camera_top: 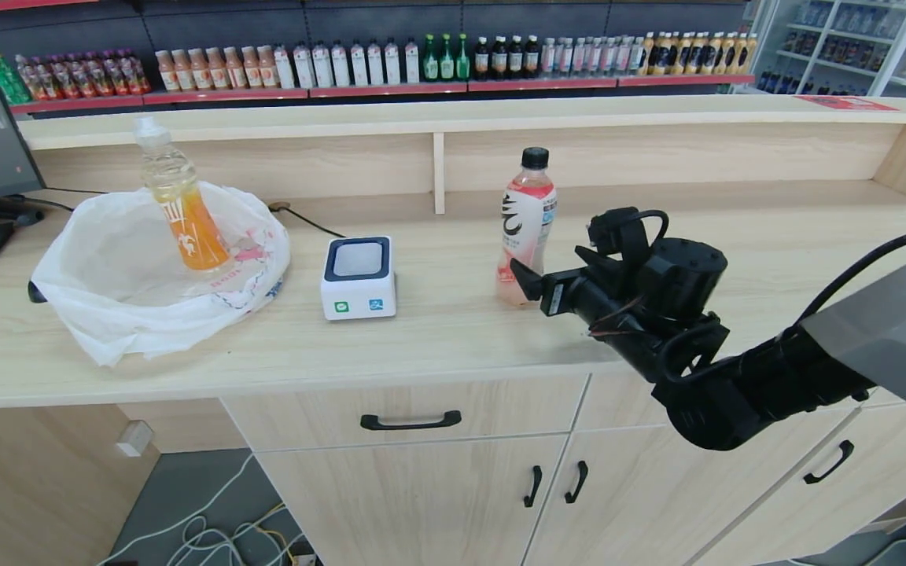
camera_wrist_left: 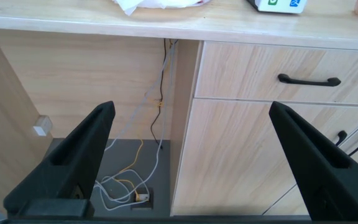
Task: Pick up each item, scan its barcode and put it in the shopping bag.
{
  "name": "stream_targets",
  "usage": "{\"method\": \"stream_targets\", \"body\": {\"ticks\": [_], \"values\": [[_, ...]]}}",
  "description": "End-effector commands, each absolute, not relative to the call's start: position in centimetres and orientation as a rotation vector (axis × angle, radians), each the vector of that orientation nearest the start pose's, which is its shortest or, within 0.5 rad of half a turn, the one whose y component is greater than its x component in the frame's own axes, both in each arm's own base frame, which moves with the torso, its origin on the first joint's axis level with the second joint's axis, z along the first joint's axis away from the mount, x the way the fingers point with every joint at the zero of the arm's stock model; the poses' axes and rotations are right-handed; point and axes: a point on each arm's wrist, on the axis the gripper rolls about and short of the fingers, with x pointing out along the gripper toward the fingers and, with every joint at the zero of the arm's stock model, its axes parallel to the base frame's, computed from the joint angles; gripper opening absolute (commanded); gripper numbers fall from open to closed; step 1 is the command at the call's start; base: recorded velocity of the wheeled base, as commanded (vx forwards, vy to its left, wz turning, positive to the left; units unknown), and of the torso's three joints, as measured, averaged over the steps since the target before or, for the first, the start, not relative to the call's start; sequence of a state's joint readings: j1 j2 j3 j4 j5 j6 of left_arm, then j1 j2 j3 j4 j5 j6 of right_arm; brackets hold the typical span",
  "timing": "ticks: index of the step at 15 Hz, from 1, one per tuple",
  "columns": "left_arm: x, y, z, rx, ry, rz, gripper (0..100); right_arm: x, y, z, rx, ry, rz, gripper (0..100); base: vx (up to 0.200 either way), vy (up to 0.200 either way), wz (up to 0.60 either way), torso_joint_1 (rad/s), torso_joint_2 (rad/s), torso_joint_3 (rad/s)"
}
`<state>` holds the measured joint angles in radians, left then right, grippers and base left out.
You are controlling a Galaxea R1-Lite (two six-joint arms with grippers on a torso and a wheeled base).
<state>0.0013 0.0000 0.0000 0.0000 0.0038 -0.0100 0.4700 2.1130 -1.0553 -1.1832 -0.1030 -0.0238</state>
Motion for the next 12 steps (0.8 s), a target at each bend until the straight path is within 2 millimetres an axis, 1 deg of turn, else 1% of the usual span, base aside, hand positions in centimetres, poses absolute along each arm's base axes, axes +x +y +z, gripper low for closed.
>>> {"method": "stream_targets", "body": {"ticks": [1,3,7,12], "values": [[-2.3,0.0,7.5,-0.011,0.0,0.006,100,37.3,18.8,16.4,0.017,-0.15,0.367,100,0.0,0.0,0.0,0.0,0.0,0.0],[-2.3,0.0,7.5,-0.011,0.0,0.006,100,37.9,19.1,16.9,0.016,-0.147,0.369,100,0.0,0.0,0.0,0.0,0.0,0.0],[-2.3,0.0,7.5,-0.011,0.0,0.006,100,38.9,19.6,16.9,0.005,-0.129,0.386,100,0.0,0.0,0.0,0.0,0.0,0.0],[-2.3,0.0,7.5,-0.011,0.0,0.006,100,41.0,20.1,16.9,-0.006,-0.125,0.387,100,0.0,0.0,0.0,0.0,0.0,0.0]]}}
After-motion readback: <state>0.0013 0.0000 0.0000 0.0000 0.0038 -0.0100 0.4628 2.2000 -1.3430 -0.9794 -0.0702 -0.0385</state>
